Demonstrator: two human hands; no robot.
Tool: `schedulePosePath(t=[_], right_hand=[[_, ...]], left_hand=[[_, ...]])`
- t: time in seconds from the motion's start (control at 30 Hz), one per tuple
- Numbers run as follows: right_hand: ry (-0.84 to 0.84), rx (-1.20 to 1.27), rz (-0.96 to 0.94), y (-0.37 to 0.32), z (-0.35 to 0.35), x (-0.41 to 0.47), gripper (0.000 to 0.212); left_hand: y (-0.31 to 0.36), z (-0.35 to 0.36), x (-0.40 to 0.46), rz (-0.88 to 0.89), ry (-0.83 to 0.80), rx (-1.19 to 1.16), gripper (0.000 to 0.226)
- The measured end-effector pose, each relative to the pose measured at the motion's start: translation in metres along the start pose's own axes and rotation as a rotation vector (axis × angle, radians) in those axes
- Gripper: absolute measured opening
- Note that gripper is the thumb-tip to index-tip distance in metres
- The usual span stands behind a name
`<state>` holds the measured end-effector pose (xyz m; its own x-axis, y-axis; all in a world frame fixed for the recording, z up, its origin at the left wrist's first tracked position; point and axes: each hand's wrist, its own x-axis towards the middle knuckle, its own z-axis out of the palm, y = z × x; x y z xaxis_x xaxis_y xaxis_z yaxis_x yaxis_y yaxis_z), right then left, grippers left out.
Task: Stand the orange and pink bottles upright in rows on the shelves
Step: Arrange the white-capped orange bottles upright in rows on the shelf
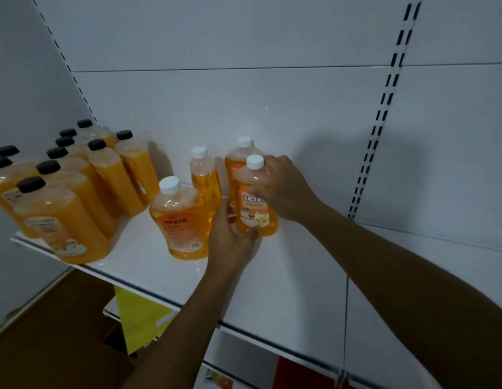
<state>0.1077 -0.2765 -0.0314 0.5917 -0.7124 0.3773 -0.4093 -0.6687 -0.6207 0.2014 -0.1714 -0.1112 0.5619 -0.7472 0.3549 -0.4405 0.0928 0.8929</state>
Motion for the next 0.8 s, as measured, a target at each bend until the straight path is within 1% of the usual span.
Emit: schedulePosePath(t=[0.07,0.1,0.17,0.2,0.27,0.37,0.47,0.6,0.7,0.8], right_hand=[[-0.041,0.013,0.007,0.004,-0.019,-0.012,0.052],[-0.051,0.021,0.025,0.007,-0.032,-0.021,0.049],[-0.047,0.009,0.046,0.016,-0.061,-0.041,0.046],[-0.040,-0.012,0.060,0.021,-0.077,-0.051,0.047],[-0.008,-0.042,0.101,0.034,-0.109,-0.071,0.046],[0.069,-0.104,0.158,0.053,-0.157,-0.104,0.049],[0.131,-0.206,0.221,0.071,-0.201,-0.134,0.056],[0.174,-0.396,0.291,0.092,-0.249,-0.169,0.053],[0.169,-0.554,0.309,0.100,-0.278,-0.188,0.055],[0.135,-0.744,0.302,0.108,-0.295,-0.197,0.053]], left_hand=[[-0.002,0.006,0.000,0.012,-0.038,0.042,0.057],[-0.002,0.012,0.000,0.014,-0.087,0.063,0.059],[0.006,0.029,-0.001,0.003,-0.231,0.059,0.054],[0.013,0.041,-0.001,-0.002,-0.306,0.044,0.050],[0.030,0.069,-0.005,-0.011,-0.416,0.008,0.050],[0.060,0.120,-0.017,0.056,-0.508,-0.069,0.052],[0.089,0.171,-0.037,0.096,-0.569,-0.129,0.048],[0.118,0.230,-0.062,0.133,-0.606,-0.162,0.047],[0.130,0.266,-0.075,0.144,-0.598,-0.159,0.045],[0.139,0.296,-0.084,0.129,-0.573,-0.139,0.049]])
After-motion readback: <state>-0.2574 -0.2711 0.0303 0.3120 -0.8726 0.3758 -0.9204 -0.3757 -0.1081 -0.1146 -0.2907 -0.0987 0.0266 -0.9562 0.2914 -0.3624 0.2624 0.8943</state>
